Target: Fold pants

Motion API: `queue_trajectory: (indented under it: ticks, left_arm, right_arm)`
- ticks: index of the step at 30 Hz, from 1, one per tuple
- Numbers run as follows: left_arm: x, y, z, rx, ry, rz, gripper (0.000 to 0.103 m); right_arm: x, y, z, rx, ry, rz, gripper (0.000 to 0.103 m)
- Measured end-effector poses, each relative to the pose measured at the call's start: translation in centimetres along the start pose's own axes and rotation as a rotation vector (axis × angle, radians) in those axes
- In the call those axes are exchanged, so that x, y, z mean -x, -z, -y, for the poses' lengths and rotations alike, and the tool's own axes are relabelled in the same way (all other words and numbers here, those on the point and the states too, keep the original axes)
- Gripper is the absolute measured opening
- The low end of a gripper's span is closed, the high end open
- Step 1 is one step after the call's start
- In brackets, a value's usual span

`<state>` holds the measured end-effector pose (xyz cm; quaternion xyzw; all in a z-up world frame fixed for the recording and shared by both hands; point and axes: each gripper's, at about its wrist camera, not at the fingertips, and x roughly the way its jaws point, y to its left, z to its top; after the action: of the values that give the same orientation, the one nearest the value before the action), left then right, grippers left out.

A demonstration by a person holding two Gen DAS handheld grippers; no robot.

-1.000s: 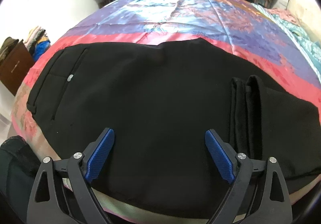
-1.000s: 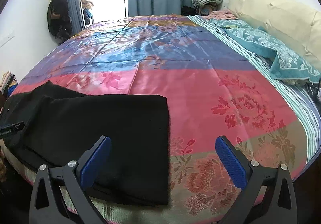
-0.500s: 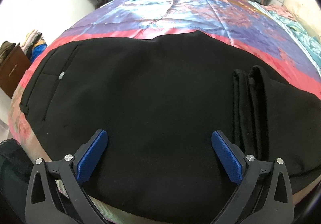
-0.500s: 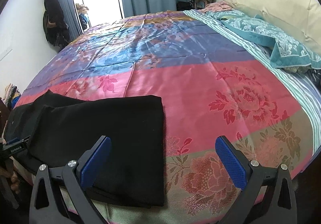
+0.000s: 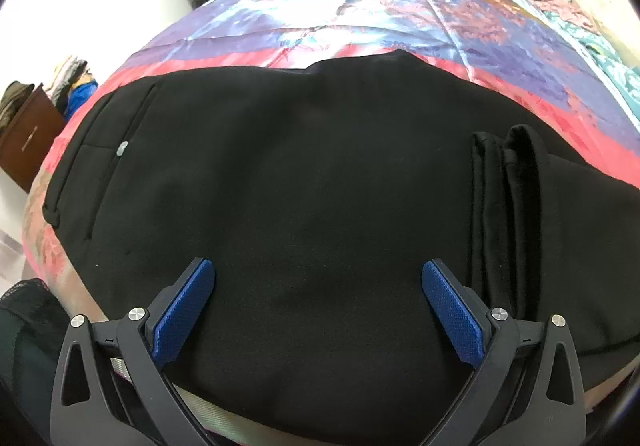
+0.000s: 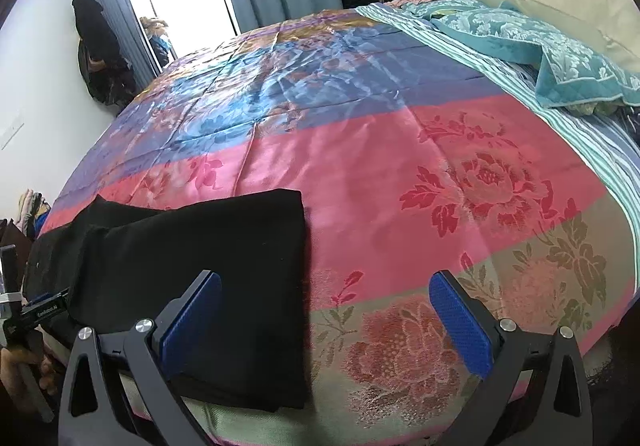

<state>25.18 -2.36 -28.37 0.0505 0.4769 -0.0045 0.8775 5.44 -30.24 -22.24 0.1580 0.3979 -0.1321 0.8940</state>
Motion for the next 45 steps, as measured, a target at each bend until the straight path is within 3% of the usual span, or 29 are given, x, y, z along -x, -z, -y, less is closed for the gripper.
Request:
queue_trajectory:
  ticks: [8,16,19,23,28,34,37,40,41,42,43,45]
  left_arm:
    - [-0.1,0.0,-0.1,0.002,0.006,-0.001,0.103]
    - [0.6,-1.5,-1.4,0.007,0.066,-0.094,0.102]
    - [2.7,-2.9,-5.4,0.079,0.137,-0.027,0.102]
    - [3.6,-6.0,-14.6,0.238,0.150,0.036,0.102]
    - [0.0,-8.2,-24.6,0.373,0.172,-0.029,0.102]
    - [-4.5,-7.2,-27.0,0.354,0.235,-0.111,0.102]
    - [-7.6,-6.3,-26.0,0.353,0.345,-0.233,0.103]
    - [-7.6,-6.1,-25.7,0.344,0.355,-0.246,0.102]
    - [-7.5,-6.1,-25.7,0.346,0.356,-0.257,0.098]
    - [-7.0,-6.2,-25.5,0.339,0.364,-0.254,0.073]
    - [-6.6,-6.2,-25.2,0.326,0.376,-0.253,0.063]
    - [-5.5,-6.4,-24.4,0.296,0.327,-0.239,0.024]
  right_arm:
    - [-0.4,0.2,-0.6,0.028,0.011,-0.013,0.103]
    - [0.3,0.4,-2.1,0.096,0.067,0.049,0.103]
    - [1.3,0.5,-2.3,0.111,0.096,0.101,0.103]
    - [2.8,0.6,-2.8,0.131,0.134,0.179,0.103]
    - [3.2,1.1,-3.5,0.137,0.167,0.180,0.103]
    - [3.6,2.3,-5.6,0.172,0.176,0.147,0.103]
    - [3.5,2.9,-6.6,0.182,0.170,0.125,0.103]
    - [3.3,3.4,-7.8,0.220,0.155,0.112,0.103]
    - [3.3,3.6,-8.1,0.230,0.151,0.114,0.103]
    - [3.3,3.6,-8.5,0.246,0.146,0.118,0.103]
    - [3.2,3.7,-8.9,0.264,0.145,0.124,0.103]
    - [3.1,3.8,-9.4,0.287,0.137,0.132,0.103]
